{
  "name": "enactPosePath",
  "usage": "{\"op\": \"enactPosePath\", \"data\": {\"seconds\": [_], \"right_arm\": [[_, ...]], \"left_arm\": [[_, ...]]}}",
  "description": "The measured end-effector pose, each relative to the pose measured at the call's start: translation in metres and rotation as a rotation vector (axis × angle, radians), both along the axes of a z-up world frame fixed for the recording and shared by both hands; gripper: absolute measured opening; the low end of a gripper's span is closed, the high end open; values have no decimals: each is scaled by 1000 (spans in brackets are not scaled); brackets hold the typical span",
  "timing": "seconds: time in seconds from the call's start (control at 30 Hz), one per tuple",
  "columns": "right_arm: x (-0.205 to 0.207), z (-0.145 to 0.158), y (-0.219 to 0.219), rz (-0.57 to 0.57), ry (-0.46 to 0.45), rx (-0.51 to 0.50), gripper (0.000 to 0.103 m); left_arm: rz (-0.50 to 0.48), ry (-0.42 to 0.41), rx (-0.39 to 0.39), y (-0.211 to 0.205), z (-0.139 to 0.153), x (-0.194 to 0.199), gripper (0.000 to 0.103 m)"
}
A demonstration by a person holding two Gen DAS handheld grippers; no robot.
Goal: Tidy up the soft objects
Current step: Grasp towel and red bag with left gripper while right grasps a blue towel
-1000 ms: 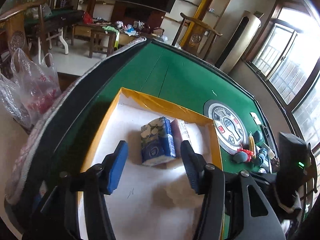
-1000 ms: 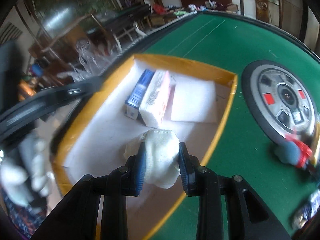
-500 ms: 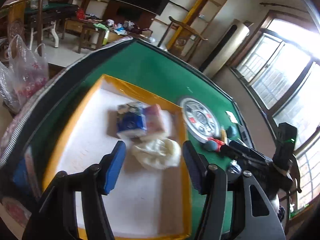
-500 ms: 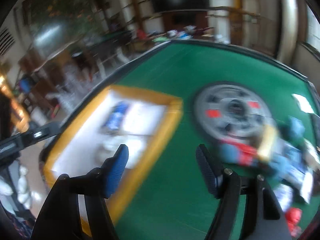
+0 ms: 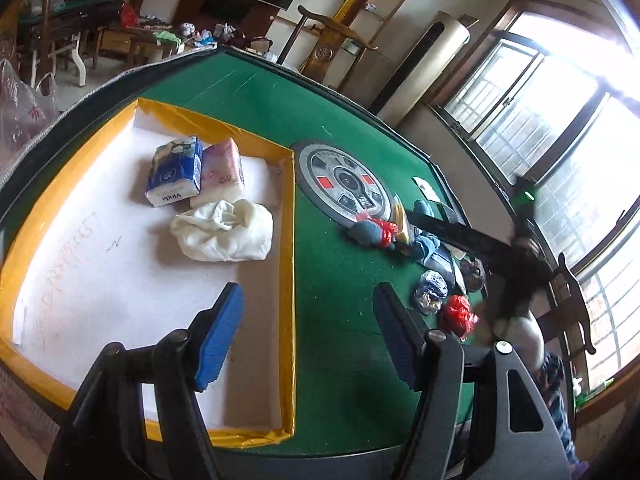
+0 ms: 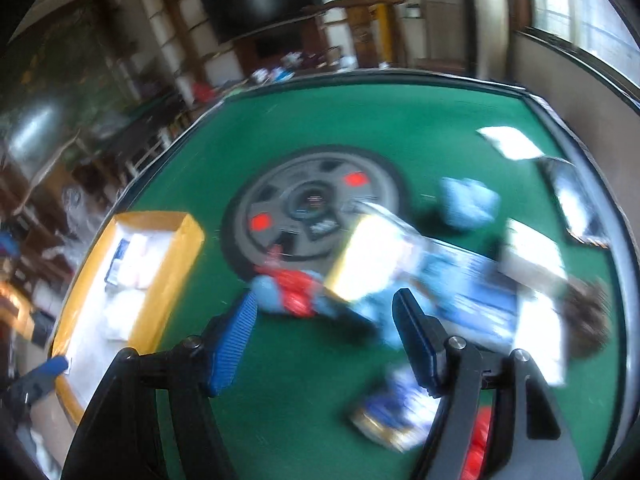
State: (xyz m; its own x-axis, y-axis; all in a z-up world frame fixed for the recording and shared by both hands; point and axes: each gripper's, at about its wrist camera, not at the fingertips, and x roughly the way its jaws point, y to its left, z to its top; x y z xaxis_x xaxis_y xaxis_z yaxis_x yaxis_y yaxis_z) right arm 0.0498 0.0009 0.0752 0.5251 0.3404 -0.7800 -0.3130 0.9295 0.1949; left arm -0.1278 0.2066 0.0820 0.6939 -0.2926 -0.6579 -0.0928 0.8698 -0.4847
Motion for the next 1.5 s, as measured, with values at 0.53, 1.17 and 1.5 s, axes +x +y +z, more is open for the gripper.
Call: {"op": "enactPosePath", "data": {"seconds": [0.53,1.17,1.5], "right_arm": [[-30,-19,2,348,296,299,67],[24,-25,-64,-185,147,68,67],[2,-22,-94,-175,146,154,27]], "left_arm": [[-72,-44,31,-4,5,-3,66],[-309,38,211,-113,-11,25,66],[-400,80,414,-162,-38,61,66]]}}
